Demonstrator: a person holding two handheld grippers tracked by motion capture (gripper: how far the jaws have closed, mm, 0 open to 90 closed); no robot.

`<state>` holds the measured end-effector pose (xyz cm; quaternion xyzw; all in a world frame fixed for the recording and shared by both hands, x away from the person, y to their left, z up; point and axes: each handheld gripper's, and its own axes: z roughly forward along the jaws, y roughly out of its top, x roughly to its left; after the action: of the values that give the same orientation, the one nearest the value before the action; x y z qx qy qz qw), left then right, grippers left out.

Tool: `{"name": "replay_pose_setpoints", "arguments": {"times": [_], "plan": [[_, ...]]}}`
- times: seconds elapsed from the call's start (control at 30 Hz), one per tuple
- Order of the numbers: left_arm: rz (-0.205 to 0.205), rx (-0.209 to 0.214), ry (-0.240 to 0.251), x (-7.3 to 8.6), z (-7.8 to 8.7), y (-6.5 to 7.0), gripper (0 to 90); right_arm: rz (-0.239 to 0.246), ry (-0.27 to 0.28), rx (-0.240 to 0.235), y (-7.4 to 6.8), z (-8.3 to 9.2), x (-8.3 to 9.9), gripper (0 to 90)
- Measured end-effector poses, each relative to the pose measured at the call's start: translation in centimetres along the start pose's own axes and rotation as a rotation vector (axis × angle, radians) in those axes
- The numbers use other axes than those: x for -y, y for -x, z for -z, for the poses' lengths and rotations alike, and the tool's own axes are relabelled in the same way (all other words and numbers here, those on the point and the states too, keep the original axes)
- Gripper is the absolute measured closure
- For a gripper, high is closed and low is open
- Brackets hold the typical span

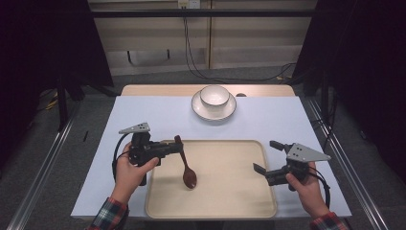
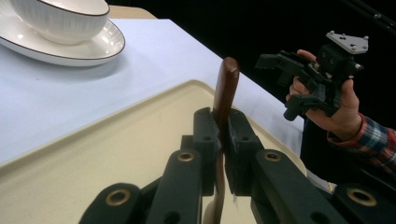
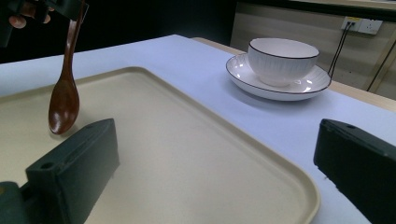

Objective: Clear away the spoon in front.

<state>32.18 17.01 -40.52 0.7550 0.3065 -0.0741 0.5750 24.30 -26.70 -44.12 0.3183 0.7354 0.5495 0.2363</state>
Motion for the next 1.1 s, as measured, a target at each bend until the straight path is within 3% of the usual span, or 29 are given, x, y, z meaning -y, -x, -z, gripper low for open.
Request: {"name": "replay_pose_setpoints", "arguments": {"times": [0.7, 1.03, 1.1], "plan": [[0.006, 0.023, -0.017, 0.9, -0.6, 0.7, 84.0, 0.015, 0.001, -0.022, -0.2, -0.1, -0.1, 0.0], [0.003, 0.010, -0.035, 1.3, -0.8, 0.7, 81.8, 0.026, -0.003, -0.031, -0.4, -0.2, -0.2, 0.0], [-0.013, -0.003, -0.045, 1.4, -0.8, 0.7, 81.0, 0.030, -0.001, -0.030, -0.5, -0.2, -0.3, 0.0]]}}
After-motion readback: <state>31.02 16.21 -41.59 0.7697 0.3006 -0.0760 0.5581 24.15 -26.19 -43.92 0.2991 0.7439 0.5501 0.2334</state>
